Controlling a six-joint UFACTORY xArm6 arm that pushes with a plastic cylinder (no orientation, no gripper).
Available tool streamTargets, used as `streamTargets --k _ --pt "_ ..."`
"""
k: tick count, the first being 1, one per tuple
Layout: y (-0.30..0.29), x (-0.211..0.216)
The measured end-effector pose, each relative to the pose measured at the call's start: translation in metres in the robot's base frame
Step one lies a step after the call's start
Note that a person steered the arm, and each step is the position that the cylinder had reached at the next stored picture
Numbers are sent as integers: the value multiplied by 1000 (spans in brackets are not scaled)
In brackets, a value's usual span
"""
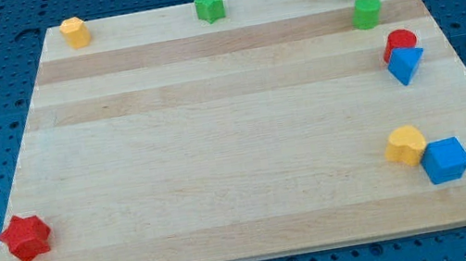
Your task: Push the green circle into the red circle
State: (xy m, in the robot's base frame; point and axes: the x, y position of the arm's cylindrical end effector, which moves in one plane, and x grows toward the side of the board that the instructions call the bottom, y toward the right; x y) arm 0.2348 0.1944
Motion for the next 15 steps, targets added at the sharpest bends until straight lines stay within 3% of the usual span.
streamTargets --k 2,4,6,13,14,15 --pt "4 70" --pt "-19 65" --pt "-21 90" --pt "9 80" --pt "-18 37" --pt "-75 43"
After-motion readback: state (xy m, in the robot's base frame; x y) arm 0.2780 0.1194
